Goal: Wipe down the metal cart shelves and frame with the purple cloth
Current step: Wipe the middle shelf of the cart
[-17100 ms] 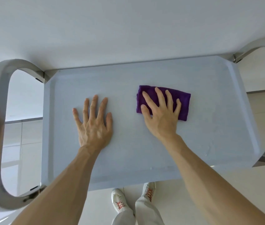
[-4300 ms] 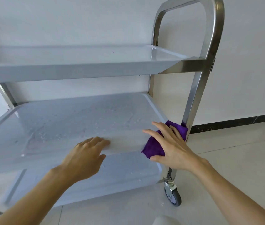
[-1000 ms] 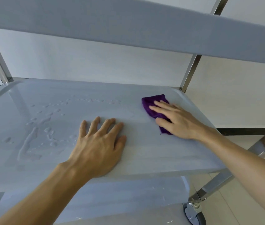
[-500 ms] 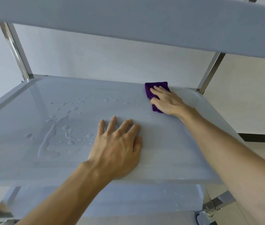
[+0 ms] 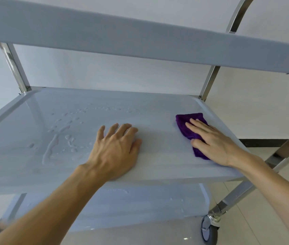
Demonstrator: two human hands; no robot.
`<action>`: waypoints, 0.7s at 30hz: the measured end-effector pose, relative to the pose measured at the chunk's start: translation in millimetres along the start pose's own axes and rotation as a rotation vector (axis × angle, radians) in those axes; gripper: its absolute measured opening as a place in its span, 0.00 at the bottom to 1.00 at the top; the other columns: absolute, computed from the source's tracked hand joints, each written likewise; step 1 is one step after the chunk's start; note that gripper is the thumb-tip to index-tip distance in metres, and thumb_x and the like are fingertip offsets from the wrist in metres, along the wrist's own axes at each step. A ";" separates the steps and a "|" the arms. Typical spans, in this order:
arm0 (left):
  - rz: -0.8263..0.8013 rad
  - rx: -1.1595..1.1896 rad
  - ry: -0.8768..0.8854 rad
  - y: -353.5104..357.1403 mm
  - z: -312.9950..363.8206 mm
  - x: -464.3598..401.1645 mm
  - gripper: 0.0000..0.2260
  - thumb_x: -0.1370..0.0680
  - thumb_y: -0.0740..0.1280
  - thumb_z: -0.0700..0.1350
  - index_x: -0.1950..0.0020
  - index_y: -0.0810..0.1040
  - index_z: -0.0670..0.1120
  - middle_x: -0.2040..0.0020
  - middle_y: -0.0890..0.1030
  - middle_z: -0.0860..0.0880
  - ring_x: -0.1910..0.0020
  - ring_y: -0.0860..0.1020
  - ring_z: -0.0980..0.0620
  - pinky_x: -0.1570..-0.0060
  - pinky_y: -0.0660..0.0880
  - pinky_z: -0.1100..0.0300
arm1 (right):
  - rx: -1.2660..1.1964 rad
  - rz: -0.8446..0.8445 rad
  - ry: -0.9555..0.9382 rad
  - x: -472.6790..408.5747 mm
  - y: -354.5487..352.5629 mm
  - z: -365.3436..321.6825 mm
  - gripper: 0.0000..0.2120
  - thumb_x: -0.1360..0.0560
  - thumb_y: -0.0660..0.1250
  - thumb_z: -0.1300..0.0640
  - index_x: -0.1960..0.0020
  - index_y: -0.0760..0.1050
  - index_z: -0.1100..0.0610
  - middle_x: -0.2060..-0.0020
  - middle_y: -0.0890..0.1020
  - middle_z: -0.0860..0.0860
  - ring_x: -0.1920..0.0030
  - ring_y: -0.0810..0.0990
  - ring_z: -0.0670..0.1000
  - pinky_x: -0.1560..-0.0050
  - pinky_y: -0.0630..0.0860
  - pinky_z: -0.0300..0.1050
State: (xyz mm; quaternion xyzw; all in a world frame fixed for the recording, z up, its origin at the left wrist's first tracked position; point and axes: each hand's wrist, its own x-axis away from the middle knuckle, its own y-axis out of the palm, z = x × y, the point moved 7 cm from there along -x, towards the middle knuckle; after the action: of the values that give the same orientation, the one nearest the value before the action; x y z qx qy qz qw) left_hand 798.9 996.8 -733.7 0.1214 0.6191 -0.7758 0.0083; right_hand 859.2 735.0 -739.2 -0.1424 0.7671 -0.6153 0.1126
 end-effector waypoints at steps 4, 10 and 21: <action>-0.001 -0.060 -0.012 -8.4 -10.4 7.5 0.22 0.18 0.50 0.58 0.25 0.64 0.55 0.24 0.64 0.56 0.24 0.58 0.50 0.25 0.51 0.45 | -0.002 0.009 0.055 11.8 -7.2 23.3 0.27 0.18 0.53 0.47 0.21 0.49 0.40 0.25 0.46 0.32 0.31 0.40 0.29 0.29 0.41 0.34; 0.013 -0.076 -0.093 -26.6 -50.1 26.2 0.22 0.19 0.51 0.59 0.27 0.67 0.55 0.25 0.65 0.56 0.25 0.61 0.50 0.26 0.54 0.46 | -0.037 0.019 0.134 26.7 -20.9 61.9 0.26 0.18 0.55 0.50 0.21 0.53 0.43 0.25 0.50 0.35 0.30 0.45 0.31 0.30 0.45 0.34; 0.030 0.003 -0.088 -13.5 -40.5 23.9 0.19 0.18 0.50 0.56 0.30 0.70 0.56 0.28 0.69 0.56 0.28 0.64 0.47 0.29 0.58 0.50 | 0.046 0.030 0.245 6.0 -15.5 40.1 0.27 0.18 0.51 0.48 0.20 0.52 0.47 0.20 0.49 0.44 0.21 0.46 0.43 0.23 0.44 0.44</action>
State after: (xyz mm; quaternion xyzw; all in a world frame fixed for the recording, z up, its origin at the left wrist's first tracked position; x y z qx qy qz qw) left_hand 780.7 1042.2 -733.8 0.0964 0.6150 -0.7812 0.0468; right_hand 868.8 693.1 -732.8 -0.0519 0.7628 -0.6438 0.0307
